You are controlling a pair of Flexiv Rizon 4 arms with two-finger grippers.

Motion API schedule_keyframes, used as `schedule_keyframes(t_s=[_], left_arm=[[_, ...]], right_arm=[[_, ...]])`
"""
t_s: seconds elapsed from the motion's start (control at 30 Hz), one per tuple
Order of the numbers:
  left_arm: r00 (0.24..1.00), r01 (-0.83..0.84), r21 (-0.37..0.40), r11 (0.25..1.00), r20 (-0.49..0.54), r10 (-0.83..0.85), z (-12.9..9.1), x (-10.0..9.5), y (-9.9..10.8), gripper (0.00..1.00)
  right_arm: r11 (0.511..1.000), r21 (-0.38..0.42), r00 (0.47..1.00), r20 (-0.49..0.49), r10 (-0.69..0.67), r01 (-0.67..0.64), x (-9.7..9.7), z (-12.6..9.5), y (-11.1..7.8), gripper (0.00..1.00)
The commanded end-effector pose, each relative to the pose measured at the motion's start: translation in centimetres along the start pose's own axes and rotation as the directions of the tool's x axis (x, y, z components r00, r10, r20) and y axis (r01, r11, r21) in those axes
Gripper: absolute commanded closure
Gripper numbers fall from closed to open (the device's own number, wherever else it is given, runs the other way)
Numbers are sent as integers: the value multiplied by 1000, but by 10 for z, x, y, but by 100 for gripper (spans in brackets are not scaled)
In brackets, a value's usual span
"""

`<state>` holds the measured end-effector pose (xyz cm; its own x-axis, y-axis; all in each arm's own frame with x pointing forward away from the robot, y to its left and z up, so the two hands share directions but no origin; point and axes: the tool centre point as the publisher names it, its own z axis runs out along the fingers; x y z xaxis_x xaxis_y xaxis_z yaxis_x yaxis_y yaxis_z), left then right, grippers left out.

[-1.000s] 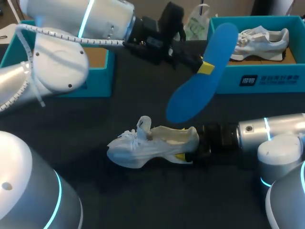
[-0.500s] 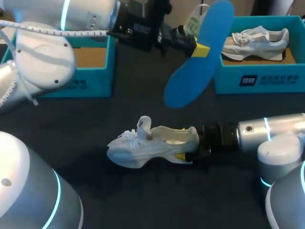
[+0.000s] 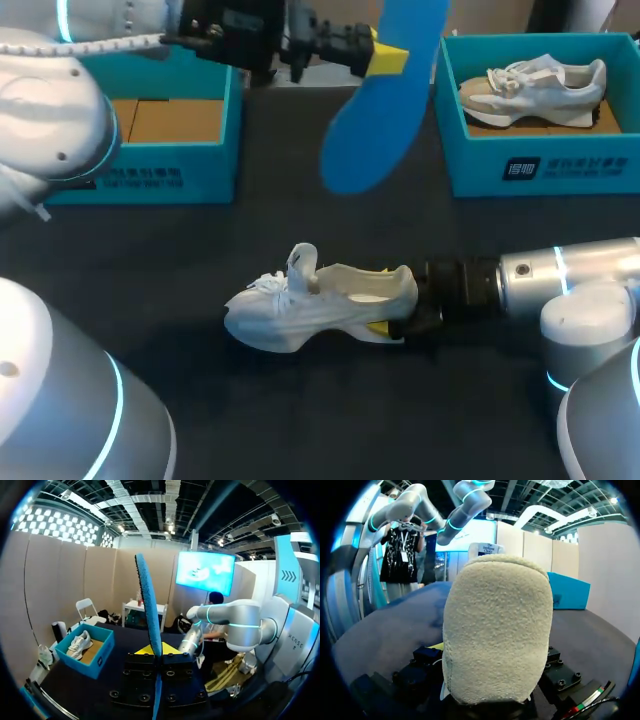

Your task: Take the shoe out of the shoebox, open the shoe tongue, remove and reinsert the insole, then place the shoe into the shoebox

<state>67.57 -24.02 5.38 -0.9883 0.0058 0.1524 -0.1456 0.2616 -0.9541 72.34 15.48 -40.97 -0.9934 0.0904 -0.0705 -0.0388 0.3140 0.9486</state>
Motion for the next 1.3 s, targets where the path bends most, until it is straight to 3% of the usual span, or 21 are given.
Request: schedule_keyframes(t_s=[0.03, 0.1, 0.53, 0.7, 0.93, 1.3], left_arm=[[995, 5, 56, 998, -102, 1, -23, 12, 0, 100], [992, -16, 92, 996, -119, 27, -33, 23, -8, 100], [992, -16, 92, 996, -119, 27, -33, 23, -8, 100], [992, 4, 152, 988, -127, 15, -43, 48, -13, 100], [994, 9, 159, 987, -113, 10, -59, 68, -22, 100], [991, 42, 189, 981, -129, -18, -84, 79, -24, 100]], right_arm=[[1000, 7, 1000, 1, 1, -1, 1, 1, 2, 100], [1000, 7, 1000, 1, 1, -1, 1, 1, 2, 100], [1000, 7, 1000, 1, 1, -1, 1, 1, 2, 100], [1000, 7, 1000, 1, 1, -1, 1, 1, 2, 100], [1000, 7, 1000, 1, 1, -1, 1, 1, 2, 100], [1000, 7, 1000, 1, 1, -1, 1, 1, 2, 100]])
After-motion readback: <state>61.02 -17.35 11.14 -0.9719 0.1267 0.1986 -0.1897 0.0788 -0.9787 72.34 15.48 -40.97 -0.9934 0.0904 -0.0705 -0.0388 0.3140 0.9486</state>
